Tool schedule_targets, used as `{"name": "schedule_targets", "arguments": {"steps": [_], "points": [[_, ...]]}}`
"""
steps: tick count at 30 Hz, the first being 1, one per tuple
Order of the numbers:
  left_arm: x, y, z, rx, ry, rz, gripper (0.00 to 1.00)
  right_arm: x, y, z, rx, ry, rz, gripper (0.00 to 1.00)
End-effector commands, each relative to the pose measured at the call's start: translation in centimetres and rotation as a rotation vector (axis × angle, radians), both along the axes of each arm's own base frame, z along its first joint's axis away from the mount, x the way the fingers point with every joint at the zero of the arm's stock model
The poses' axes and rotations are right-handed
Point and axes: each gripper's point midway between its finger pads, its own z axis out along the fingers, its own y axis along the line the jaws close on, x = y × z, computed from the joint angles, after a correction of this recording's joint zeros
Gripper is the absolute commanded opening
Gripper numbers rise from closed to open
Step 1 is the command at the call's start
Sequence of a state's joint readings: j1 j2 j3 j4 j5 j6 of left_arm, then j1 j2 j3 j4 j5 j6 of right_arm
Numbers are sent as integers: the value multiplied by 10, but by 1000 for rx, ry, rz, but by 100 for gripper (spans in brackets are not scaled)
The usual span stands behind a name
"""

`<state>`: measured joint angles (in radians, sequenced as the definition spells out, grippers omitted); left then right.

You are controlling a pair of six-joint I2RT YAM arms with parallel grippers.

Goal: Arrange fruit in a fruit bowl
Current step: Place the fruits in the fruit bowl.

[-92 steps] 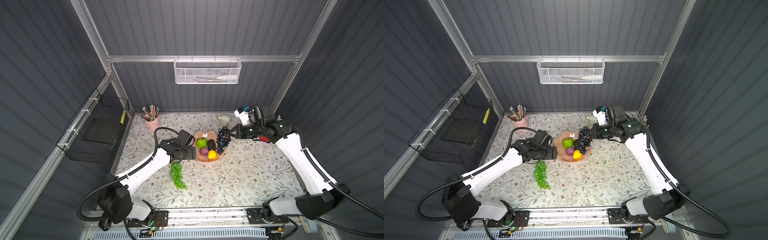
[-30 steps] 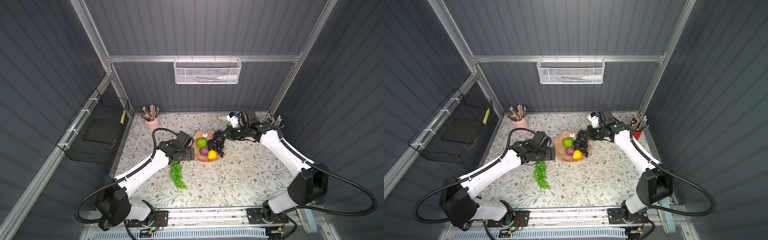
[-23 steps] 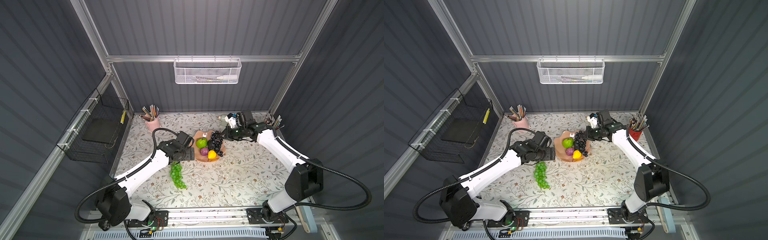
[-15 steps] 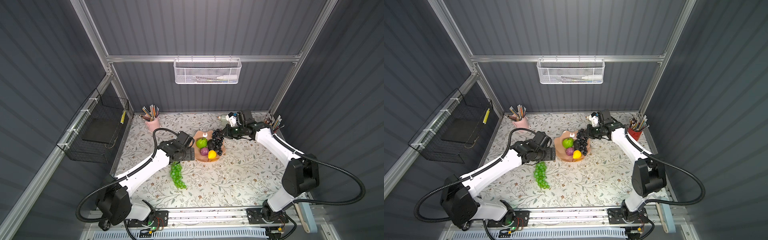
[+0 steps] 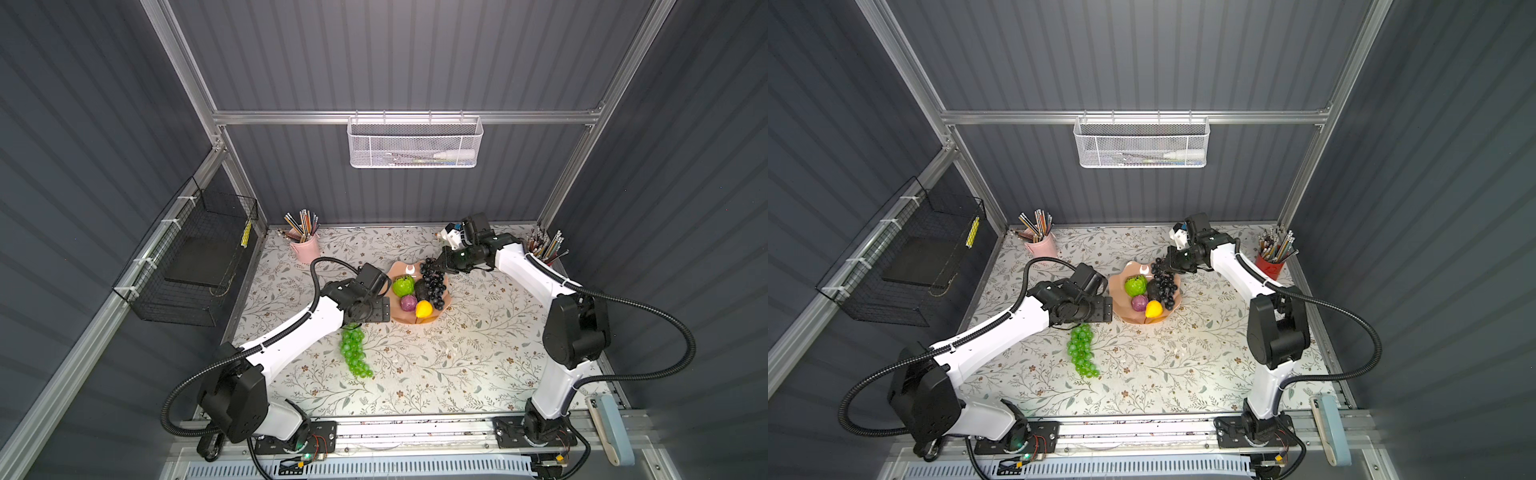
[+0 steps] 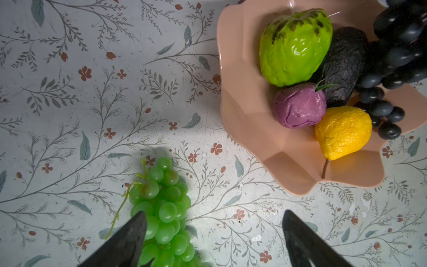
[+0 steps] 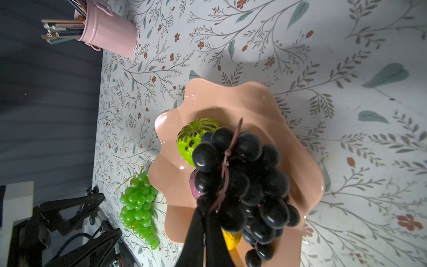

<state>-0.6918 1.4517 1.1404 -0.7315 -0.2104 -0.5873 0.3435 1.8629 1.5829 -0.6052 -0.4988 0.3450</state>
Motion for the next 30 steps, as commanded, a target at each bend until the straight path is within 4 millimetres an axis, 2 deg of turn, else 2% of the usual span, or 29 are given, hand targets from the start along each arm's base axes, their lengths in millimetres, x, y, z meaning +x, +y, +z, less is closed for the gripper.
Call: {"name": "schedule_targets", "arguments": {"steps": [1,7,11,13,14,17,22,26,30], "points": [[6,0,4,6,-10,7,92,0,4,-6,-81,-20,57,3],[8,-2,2,11,-8,3,92,0,13,-24,-126,-13,102,11],[9,-2,1,15,-4,-1,93,4,13,-31,-167,-11,125,26],[8,-2,1,14,-1,-2,94,6,12,-32,-183,-14,129,41],[7,-2,2,12,0,1,94,7,13,-30,-186,-18,131,45],[4,0,7,4,5,9,94,7,12,-18,-190,-41,134,51],[-8,9,15,12,22,19,95,2,8,10,-234,-117,133,57],[-22,19,18,28,64,30,92,-11,7,35,-250,-183,138,59],[-37,26,12,25,118,58,84,-29,10,50,-228,-234,132,60]]}}
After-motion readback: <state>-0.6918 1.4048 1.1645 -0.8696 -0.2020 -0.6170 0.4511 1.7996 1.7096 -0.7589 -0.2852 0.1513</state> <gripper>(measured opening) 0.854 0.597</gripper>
